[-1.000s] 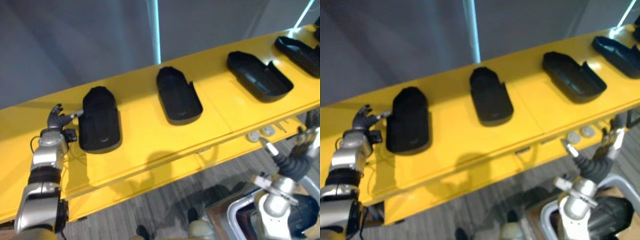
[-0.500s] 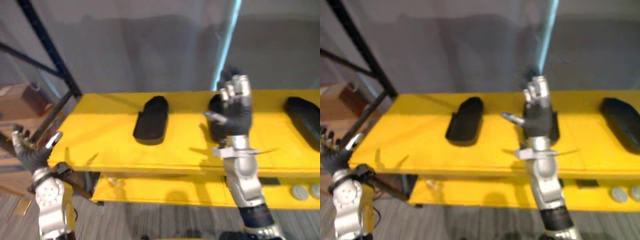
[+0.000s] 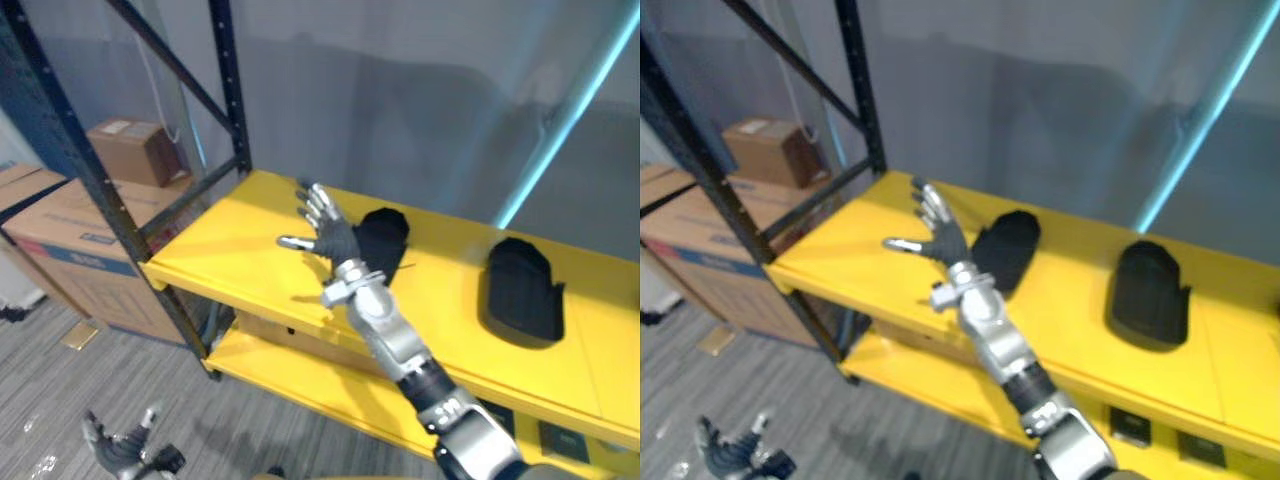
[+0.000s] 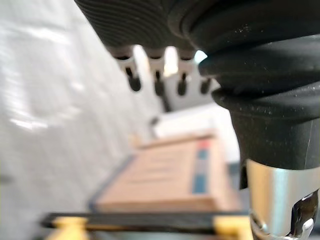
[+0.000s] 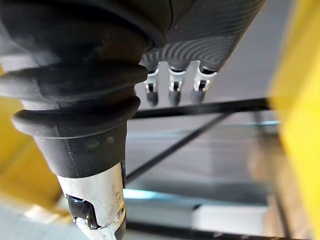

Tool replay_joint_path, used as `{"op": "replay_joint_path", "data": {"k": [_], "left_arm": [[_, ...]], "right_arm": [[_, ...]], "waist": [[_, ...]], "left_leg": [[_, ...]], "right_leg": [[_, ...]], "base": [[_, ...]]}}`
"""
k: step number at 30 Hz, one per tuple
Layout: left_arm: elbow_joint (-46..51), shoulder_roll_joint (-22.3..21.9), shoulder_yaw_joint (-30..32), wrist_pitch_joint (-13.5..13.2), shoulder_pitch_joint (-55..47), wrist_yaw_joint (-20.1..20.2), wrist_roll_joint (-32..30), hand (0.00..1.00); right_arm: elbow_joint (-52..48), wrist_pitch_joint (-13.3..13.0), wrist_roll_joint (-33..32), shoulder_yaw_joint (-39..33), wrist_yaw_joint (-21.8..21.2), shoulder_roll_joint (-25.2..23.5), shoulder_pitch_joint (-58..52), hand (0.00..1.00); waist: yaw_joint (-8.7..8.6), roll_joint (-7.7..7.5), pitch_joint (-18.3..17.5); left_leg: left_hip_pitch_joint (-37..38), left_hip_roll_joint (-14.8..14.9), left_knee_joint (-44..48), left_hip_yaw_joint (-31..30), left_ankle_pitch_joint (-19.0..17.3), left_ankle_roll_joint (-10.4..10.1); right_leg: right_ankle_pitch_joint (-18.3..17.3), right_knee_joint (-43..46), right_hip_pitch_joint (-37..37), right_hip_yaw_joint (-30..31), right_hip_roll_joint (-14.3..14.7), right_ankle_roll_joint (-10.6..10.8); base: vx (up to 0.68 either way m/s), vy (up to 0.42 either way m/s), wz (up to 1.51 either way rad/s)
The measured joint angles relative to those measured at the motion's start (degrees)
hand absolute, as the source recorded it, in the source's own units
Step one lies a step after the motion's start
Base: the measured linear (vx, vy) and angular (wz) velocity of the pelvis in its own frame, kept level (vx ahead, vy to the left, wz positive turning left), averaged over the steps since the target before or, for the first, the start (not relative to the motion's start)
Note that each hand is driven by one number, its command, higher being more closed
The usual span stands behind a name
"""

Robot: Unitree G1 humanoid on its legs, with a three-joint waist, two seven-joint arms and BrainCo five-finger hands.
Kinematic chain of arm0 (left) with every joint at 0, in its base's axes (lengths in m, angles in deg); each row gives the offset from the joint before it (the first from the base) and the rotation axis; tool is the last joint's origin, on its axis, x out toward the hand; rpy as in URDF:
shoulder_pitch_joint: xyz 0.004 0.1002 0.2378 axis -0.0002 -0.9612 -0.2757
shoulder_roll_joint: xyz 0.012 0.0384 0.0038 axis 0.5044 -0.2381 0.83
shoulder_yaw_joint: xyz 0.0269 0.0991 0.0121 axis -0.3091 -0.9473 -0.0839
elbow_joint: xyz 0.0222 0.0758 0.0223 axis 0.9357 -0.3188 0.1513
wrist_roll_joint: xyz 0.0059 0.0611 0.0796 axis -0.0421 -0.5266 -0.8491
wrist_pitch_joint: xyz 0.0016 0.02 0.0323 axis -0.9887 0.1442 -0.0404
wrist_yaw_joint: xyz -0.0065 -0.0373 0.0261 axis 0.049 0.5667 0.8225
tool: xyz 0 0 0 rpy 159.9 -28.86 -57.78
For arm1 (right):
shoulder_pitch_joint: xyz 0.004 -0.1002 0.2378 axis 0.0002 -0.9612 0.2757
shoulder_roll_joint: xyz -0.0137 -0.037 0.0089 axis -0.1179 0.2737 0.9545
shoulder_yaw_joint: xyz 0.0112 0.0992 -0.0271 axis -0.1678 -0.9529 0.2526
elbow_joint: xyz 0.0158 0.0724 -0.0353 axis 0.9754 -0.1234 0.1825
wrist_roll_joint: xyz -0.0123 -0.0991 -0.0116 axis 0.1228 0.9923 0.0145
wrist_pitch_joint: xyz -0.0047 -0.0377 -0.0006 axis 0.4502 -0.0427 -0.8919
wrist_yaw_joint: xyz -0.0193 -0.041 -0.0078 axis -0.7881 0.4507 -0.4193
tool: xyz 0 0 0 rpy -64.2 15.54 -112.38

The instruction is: Walk over and take plastic housings, then place them on the shelf

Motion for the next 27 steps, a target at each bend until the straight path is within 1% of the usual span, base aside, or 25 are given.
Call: {"op": "replay_joint_path", "data": {"k": [2,4,7,9,10,11,13,15,16,17,19,22,27], "left_arm": [[-3.6,-0.1,-1.3,-0.9,0.4,0.1,-0.4,0.0],[-6.2,-0.1,-1.7,-0.9,0.6,0.5,-1.3,0.0],[-9.4,-0.1,-1.9,-1.3,0.6,1.5,-1.7,0.0],[-10.4,0.0,-3.0,-2.2,0.9,1.8,-1.7,0.0],[-10.7,0.0,-3.8,-3.0,1.3,2.0,-1.6,0.0],[-10.8,0.0,-4.1,-3.2,1.6,2.3,-1.6,0.0],[-12.4,0.1,-5.8,-3.4,2.8,3.5,-1.5,0.0],[-12.4,0.0,-7.2,-3.4,2.9,4.2,-1.3,0.0],[-12.4,0.0,-8.4,-3.4,2.9,4.7,-0.8,0.0],[-12.4,0.0,-8.8,-3.4,3.0,5.1,-0.7,0.0],[-12.5,0.3,-10.5,-3.3,3.3,6.2,0.9,0.0],[-14.1,0.6,-12.3,-3.3,3.9,6.9,2.6,0.0],[-14.7,1.1,-14.4,-3.3,4.1,8.4,3.7,0.0]], "right_arm": [[2.9,0.7,0.5,1.6,2.5,-1.5,0.6,0.0],[4.8,1.2,0.6,2.1,4.6,-2.4,1.3,0.0],[7.3,1.8,2.2,3.7,8.0,-2.7,2.0,0.0],[9.1,2.3,2.6,4.2,11.0,-2.7,2.1,0.0],[10.2,2.5,2.7,4.2,12.9,-2.7,2.3,0.0],[10.6,2.6,2.7,4.2,13.5,-2.7,2.4,0.0],[11.3,3.0,4.3,4.2,16.1,-2.7,2.9,0.0],[11.3,3.1,5.0,3.9,17.3,-2.5,3.8,0.0],[11.3,3.1,5.6,3.4,18.6,-2.3,4.9,0.0],[11.3,3.1,5.7,3.2,19.2,-2.3,5.6,0.0],[11.3,3.1,6.7,1.2,20.1,-1.9,7.2,0.0],[11.3,3.2,6.7,-2.0,21.5,-1.8,8.2,0.0],[11.3,3.2,6.6,-4.3,22.6,-1.8,8.5,0.0]], "waist": [[0.57,-0.14,1.1],[1.21,-0.07,1.5],[1.63,0.2,1.9],[2.0,0.5,2.3],[2.32,0.78,3.0],[2.48,0.97,3.3],[2.6,1.94,4.6],[2.64,2.41,5.5],[2.62,3.17,5.9],[2.61,3.13,6.1],[2.65,4.33,7.2],[2.58,5.67,7.9],[2.33,5.77,8.0]], "left_leg": [[-0.2,0.3,0.0,-0.6,0.2,-0.2],[-0.3,0.4,0.0,-0.7,0.3,-0.2],[-0.3,0.5,0.3,-0.6,0.4,-0.1],[-0.3,0.8,0.3,-0.5,0.4,-0.1],[-0.3,1.1,0.3,-0.5,0.5,-0.2],[-0.3,1.3,0.3,-0.4,0.5,-0.3],[-0.3,1.9,0.3,-0.3,0.6,-0.6],[-0.3,2.4,0.3,-0.1,0.6,-0.8],[-0.7,2.7,0.3,0.1,0.7,-1.0],[-0.8,2.9,0.3,0.2,0.7,-1.0],[-0.9,3.2,0.3,0.4,0.7,-1.2],[-0.9,3.3,0.3,0.5,0.7,-1.3],[-1.3,3.3,0.3,0.7,0.5,-1.5]], "right_leg": [[-0.1,0.0,0.2,-0.6,0.3,-0.1],[-0.1,-0.1,0.1,-0.6,0.5,-0.2],[0.1,-0.2,0.2,-0.6,0.6,0.1],[0.1,-0.2,0.1,-0.5,0.9,0.1],[0.1,-0.2,0.1,-0.3,1.2,0.0],[0.1,-0.2,0.1,-0.3,1.3,0.0],[0.0,-0.3,-0.1,-0.1,1.9,-0.2],[-0.2,-0.3,-0.3,0.2,2.3,-0.4],[-0.3,-0.3,-0.9,0.5,2.6,-0.6],[-0.2,-0.3,-1.0,0.6,2.8,-0.6],[-0.1,-0.3,-1.2,0.8,3.1,-0.8],[-0.1,-0.4,-1.2,0.9,3.2,-0.8],[-0.1,-0.8,-1.3,1.0,3.3,-0.8]], "base": [[-0.03,-0.04,0.2],[-0.01,-0.014,0.02],[0.0,0.0,0.0],[0.0,-0.012,-0.02],[-0.01,-0.036,-0.04],[-0.02,-0.047,-0.04],[-0.03,-0.041,-0.06],[-0.03,-0.042,-0.09],[-0.01,-0.041,-0.09],[0.0,-0.038,-0.1],[0.01,-0.028,-0.06],[0.01,-0.008,0.0],[0.03,-0.011,0.0]]}}
